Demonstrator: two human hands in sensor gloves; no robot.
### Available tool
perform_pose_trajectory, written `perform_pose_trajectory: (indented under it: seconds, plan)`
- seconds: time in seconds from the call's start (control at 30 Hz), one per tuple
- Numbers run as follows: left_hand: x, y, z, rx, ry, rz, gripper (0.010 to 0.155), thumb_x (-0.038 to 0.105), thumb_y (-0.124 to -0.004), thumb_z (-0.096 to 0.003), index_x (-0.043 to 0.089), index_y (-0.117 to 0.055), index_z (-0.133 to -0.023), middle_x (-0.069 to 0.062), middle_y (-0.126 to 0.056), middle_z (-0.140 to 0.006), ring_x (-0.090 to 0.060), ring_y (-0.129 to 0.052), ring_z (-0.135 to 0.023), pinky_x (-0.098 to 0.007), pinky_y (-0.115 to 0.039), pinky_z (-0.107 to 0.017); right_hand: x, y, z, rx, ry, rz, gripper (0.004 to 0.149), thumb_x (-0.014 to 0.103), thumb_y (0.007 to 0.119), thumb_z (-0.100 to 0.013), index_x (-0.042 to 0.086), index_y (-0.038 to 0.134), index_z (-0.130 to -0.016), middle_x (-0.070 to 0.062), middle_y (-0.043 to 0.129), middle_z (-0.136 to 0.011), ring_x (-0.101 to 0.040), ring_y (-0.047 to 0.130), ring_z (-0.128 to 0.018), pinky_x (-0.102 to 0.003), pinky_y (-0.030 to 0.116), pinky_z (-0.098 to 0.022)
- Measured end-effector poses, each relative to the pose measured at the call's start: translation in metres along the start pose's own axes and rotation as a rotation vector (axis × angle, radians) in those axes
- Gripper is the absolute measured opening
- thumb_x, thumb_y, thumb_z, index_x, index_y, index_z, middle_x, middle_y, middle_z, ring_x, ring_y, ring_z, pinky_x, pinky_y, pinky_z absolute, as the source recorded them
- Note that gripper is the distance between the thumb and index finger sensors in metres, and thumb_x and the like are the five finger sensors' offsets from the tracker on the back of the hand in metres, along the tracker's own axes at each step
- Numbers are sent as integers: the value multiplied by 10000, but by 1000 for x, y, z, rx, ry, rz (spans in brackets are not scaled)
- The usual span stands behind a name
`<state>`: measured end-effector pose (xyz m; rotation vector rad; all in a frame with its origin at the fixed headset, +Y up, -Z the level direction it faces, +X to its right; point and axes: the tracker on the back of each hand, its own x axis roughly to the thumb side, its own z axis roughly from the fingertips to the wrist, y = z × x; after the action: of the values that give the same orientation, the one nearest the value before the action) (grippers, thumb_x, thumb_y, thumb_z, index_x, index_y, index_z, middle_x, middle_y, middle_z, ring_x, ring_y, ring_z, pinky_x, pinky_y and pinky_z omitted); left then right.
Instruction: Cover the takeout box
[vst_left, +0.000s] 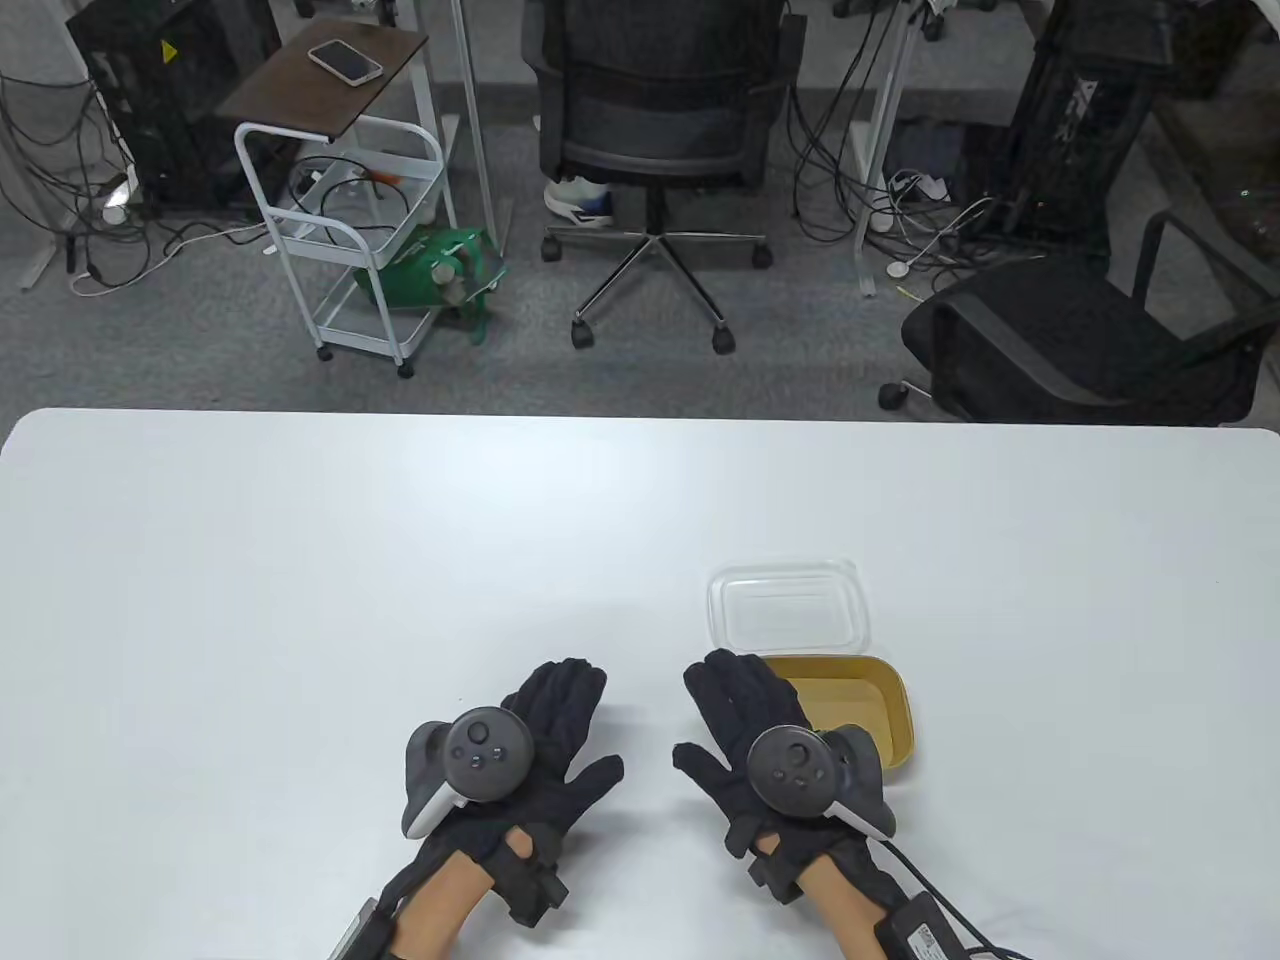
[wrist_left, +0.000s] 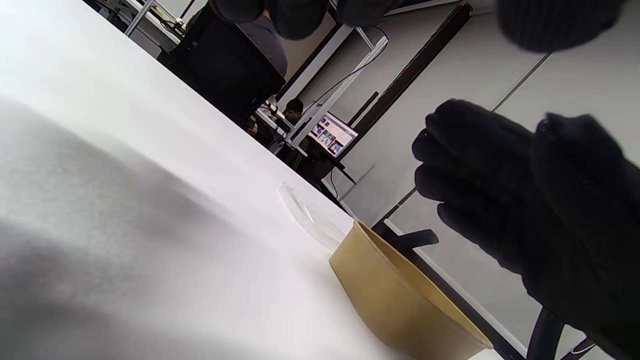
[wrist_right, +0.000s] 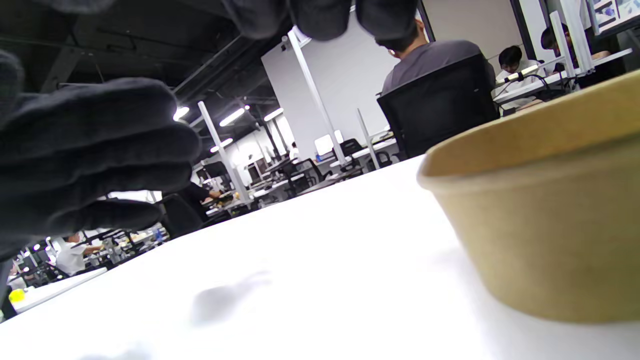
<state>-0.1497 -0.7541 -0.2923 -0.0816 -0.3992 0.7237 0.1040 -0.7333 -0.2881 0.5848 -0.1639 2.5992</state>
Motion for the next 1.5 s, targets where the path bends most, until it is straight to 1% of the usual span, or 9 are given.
perform_pose_trajectory:
  seconds: [0.4,0.63,0.77,0.9,1.0,1.1,1.23,1.33,1.5]
  plan:
    - [1,-1,-2,-11,-2,-6,849,679,-611,-361,296,-321,-1062,-56,-304,-1185,-393,-279,-1153,-727,-324,-746,2,0,0,-1,-13,11,750,618,577,-446,202,445,-1057,-86,426,-1152,-456,440,-1023,-627,429,-678]
    - [1,-1,-2,-15,-6,-6,848,676,-613,-362,292,-330,-1063,-58,-308,-1185,-392,-279,-1153,-726,-328,-747,4,-10,3,-32,-27,-2,749,609,594,-443,187,478,-1049,-93,480,-1136,-477,506,-1000,-651,502,-657]
    - [1,-1,-2,-20,-2,-22,846,674,-616,-362,289,-340,-1063,-57,-316,-1185,-390,-282,-1153,-726,-329,-747,5,-28,2,-90,-35,18,738,598,614,-433,159,556,-1023,-119,599,-1086,-515,607,-941,-657,566,-618]
    - [-1,3,-2,3,12,-20,839,671,-620,-361,280,-377,-1062,-61,-346,-1182,-394,-309,-1149,-722,-347,-747,4,-57,3,-175,-56,85,694,587,635,-430,165,654,-980,-95,734,-1009,-463,753,-855,-615,655,-573]
    - [-2,5,-2,10,14,-13,836,670,-622,-361,278,-387,-1061,-61,-355,-1180,-396,-314,-1147,-721,-352,-746,-3,-76,8,-197,-48,157,670,585,662,-430,179,689,-962,-59,802,-936,-402,816,-778,-567,693,-543]
    - [-2,6,-1,16,15,-17,835,669,-622,-362,275,-391,-1061,-62,-358,-1180,-394,-316,-1148,-720,-353,-747,-15,-92,15,-187,-23,214,658,581,694,-424,182,713,-948,-38,833,-866,-355,841,-701,-535,708,-512]
    - [-3,6,-1,18,19,-21,834,669,-623,-361,275,-396,-1061,-62,-363,-1180,-396,-320,-1147,-720,-354,-746,-33,-103,29,-169,7,288,640,571,740,-410,191,745,-925,-15,853,-782,-317,848,-617,-511,711,-476]
    - [-3,6,-2,11,23,-22,832,667,-624,-362,272,-406,-1060,-63,-377,-1179,-397,-331,-1145,-716,-363,-747,-46,-104,38,-139,27,315,612,562,775,-394,196,794,-884,-1,868,-698,-293,848,-546,-503,712,-446]
    - [-4,5,-2,-3,33,-28,825,666,-626,-362,262,-441,-1057,-68,-410,-1172,-398,-365,-1138,-711,-382,-745,-68,-90,50,-39,56,389,591,539,846,-359,218,828,-855,11,855,-639,-290,826,-512,-516,694,-441]
